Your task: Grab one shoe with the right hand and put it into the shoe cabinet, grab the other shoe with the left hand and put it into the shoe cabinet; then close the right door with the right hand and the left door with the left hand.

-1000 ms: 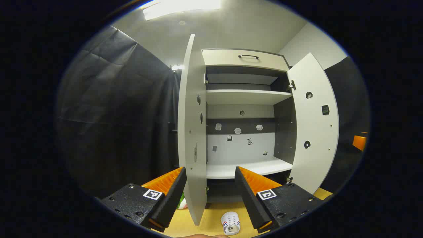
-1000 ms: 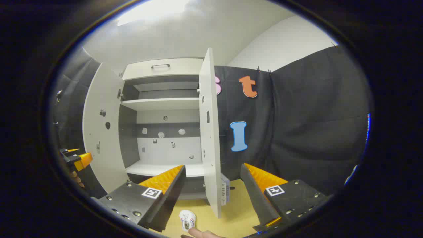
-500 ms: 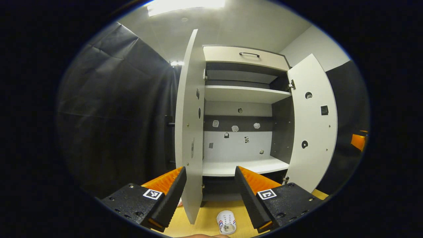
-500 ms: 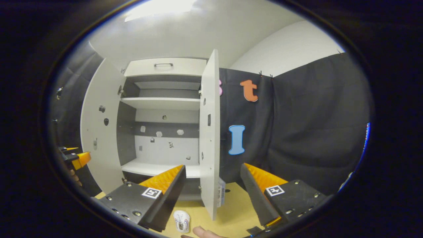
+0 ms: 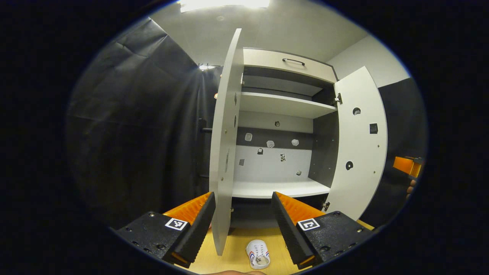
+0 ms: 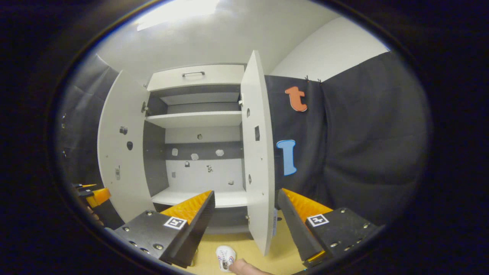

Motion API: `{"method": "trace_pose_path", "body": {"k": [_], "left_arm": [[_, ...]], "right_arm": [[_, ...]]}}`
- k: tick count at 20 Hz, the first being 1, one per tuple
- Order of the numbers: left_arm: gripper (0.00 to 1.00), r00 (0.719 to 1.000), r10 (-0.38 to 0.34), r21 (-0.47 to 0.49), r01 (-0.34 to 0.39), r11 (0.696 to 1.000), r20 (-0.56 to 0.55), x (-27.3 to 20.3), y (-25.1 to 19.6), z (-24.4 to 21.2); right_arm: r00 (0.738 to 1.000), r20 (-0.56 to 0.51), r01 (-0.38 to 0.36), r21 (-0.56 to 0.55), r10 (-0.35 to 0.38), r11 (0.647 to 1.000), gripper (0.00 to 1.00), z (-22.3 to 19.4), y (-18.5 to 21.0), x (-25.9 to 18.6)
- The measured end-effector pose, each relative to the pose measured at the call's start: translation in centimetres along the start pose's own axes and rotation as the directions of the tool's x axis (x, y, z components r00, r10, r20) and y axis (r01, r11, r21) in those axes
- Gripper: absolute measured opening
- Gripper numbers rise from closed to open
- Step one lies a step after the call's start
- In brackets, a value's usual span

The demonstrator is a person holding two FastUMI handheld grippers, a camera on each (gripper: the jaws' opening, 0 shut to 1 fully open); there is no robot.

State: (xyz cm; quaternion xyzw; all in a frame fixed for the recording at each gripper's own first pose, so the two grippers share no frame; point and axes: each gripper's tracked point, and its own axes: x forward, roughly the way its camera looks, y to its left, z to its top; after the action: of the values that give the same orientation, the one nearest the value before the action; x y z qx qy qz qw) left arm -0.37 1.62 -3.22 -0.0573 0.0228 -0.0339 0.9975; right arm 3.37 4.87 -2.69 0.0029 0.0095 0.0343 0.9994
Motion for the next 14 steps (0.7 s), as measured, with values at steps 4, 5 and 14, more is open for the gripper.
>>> {"method": "trace_pose_path", "body": {"k": [4, 5, 14], "left_arm": [[0.89, 1.0, 0.007, -0.014, -0.007, 1.0, 0.004, -0.8, 2.3, -1.1], [0.89, 1.0, 0.018, -0.025, -0.018, 1.0, 0.0, -0.9, 2.9, -1.3], [0.89, 0.998, 0.044, -0.001, -0.044, 0.999, 0.034, -1.2, 5.2, -0.6]], "right_arm": [[0.997, -0.067, -0.03, -0.033, 0.028, 0.999, 0.95, -4.4, 1.7, 2.1], [0.995, -0.095, -0.046, -0.03, 0.042, 0.998, 0.99, -5.9, 2.3, 2.6], [0.944, -0.29, -0.169, -0.002, 0.161, 0.986, 0.99, -21.3, 7.2, 5.3]]}}
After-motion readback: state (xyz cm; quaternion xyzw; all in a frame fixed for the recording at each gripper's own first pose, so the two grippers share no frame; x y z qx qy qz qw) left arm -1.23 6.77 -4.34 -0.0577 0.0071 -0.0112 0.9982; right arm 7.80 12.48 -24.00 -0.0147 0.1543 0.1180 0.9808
